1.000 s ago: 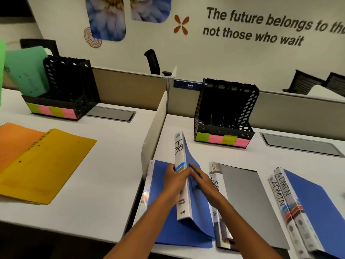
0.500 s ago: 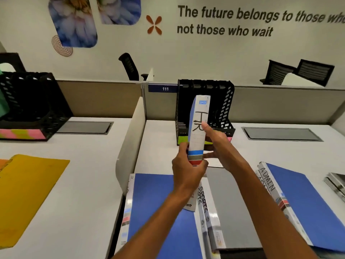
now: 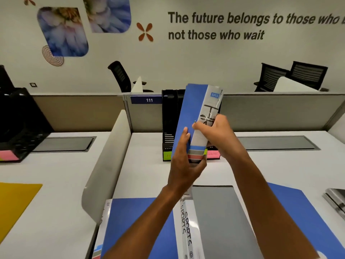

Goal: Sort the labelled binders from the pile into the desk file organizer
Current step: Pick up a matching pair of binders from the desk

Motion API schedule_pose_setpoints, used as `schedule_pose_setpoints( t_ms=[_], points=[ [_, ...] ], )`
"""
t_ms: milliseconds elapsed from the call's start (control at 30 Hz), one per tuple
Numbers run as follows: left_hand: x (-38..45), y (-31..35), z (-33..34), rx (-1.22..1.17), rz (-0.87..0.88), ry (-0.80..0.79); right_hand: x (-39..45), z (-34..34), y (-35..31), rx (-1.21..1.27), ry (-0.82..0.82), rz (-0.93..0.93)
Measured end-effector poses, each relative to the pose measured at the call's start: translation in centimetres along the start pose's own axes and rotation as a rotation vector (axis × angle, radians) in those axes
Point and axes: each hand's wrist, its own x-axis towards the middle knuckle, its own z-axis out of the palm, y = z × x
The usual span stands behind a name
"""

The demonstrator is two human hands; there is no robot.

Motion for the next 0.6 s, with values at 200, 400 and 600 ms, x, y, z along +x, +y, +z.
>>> schedule_pose_setpoints(
  t_ms=[200, 400, 600],
  points=[
    [3.0, -3.4, -0.2, 0.076, 0.045, -0.081, 4.7, -1.8, -1.1, 0.059, 0.093, -0.138],
    [2.8, -8.0, -2.5, 0.199, -0.202, 0.122, 9.7, -0.2, -1.9, 0.089, 0.105, -0.207],
    [4.7, -14.1, -4.1, 0.475, -0.302, -0.008, 14.5, 2.9, -1.2, 0.015, 0.18, -0.197]
  ],
)
